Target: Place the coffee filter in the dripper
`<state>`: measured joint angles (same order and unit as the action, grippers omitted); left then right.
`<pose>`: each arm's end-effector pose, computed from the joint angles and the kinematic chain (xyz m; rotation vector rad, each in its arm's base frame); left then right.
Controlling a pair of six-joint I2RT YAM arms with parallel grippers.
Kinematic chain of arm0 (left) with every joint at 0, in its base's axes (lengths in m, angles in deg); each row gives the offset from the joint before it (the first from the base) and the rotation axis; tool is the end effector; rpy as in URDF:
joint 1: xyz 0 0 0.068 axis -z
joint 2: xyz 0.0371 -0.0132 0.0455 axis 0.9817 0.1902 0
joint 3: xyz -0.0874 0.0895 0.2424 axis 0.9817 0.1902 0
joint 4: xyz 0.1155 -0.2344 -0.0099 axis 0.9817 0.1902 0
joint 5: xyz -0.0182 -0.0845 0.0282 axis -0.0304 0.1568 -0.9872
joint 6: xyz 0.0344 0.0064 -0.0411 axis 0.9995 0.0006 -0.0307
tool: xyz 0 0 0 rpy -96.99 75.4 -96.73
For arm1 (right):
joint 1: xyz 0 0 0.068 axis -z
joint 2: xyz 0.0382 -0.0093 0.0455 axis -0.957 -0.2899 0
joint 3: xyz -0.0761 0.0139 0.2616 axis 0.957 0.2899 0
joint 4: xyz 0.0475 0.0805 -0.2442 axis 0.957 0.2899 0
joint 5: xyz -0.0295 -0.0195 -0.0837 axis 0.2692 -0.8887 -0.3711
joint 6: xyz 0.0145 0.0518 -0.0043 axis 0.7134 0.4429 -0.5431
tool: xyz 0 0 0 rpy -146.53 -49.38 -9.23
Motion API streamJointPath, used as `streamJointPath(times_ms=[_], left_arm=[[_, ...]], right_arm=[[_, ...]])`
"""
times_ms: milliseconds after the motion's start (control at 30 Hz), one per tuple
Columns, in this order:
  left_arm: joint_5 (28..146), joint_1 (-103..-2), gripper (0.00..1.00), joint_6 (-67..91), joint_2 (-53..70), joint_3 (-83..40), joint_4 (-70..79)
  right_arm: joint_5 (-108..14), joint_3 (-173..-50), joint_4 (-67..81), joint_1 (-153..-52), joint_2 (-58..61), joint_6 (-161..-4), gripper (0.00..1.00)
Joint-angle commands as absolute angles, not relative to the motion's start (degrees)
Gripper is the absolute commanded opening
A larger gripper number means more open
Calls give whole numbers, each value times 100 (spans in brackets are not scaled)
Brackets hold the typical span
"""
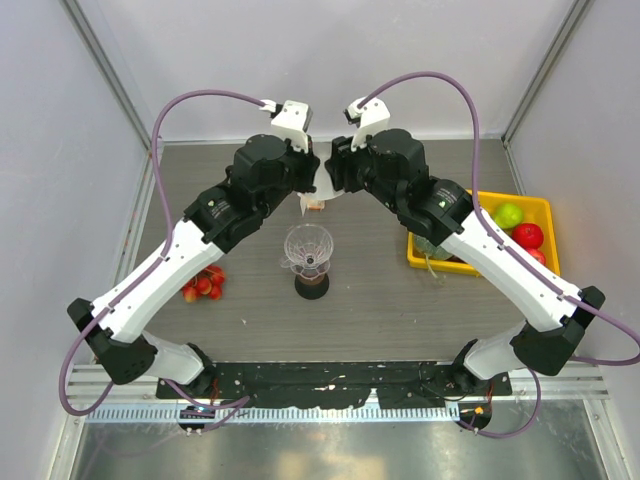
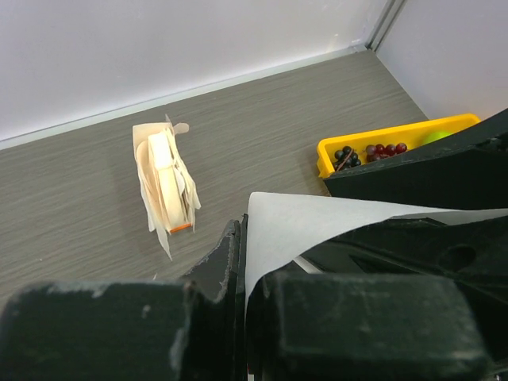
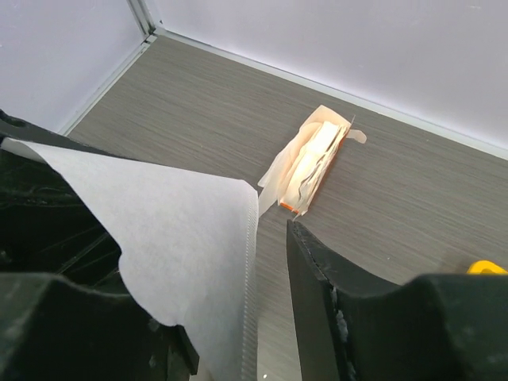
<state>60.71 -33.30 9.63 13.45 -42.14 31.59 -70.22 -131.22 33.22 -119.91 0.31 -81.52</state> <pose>0.2216 -0.2114 0.4633 0.2664 1.7751 -0.4678 0.2217 0.2214 0.4641 -0.4170 1.7684 0.4244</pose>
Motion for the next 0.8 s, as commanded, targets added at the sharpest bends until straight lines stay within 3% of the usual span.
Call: streamJointPath(times_ms=[0, 500, 767], left_arm=[[6170, -3351, 0, 779, 1111, -4260, 3109], [6223, -3342, 0, 647, 1067, -4348, 3179], [6284, -3342, 0, 506, 1050, -4313, 3232]], right_arm=[[-7055, -13248, 2917, -11999, 127, -8277, 47], [-7302, -13266, 3137, -12008, -84, -8391, 36], [-7635, -13265, 3207, -12008, -102, -8470, 25]])
